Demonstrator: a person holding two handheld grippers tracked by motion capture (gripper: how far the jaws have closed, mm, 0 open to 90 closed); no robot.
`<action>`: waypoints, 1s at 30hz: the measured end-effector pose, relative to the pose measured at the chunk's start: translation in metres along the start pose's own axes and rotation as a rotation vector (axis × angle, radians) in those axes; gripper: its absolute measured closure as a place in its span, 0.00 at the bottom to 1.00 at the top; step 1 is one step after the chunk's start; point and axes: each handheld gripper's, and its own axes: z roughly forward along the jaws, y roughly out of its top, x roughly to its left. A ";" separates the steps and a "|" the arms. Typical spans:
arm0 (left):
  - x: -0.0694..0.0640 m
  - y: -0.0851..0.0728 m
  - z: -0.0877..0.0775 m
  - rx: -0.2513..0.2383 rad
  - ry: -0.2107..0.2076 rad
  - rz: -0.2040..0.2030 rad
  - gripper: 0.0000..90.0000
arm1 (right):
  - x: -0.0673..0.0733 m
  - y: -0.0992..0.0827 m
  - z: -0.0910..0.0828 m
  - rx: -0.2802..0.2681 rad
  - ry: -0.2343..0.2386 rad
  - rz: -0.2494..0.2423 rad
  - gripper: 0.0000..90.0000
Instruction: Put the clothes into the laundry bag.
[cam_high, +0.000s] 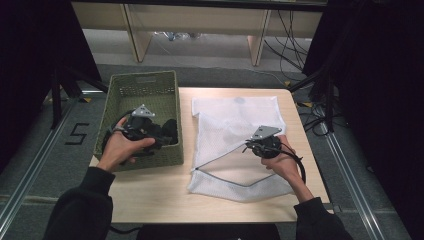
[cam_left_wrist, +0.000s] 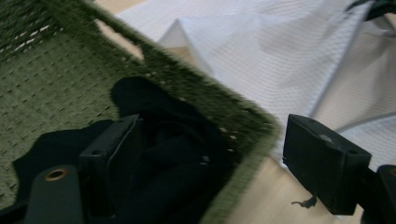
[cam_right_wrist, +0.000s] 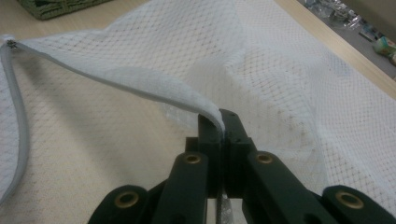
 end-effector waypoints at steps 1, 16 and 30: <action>0.008 0.001 0.003 0.005 0.004 -0.008 0.22 | 0.000 0.000 0.000 0.000 0.002 -0.002 0.99; 0.076 0.001 0.040 0.148 0.035 -0.138 0.22 | 0.000 -0.002 0.003 0.002 0.007 -0.006 0.99; 0.083 -0.017 0.079 0.282 -0.055 -0.102 0.11 | 0.003 -0.003 0.006 0.024 0.014 -0.014 0.99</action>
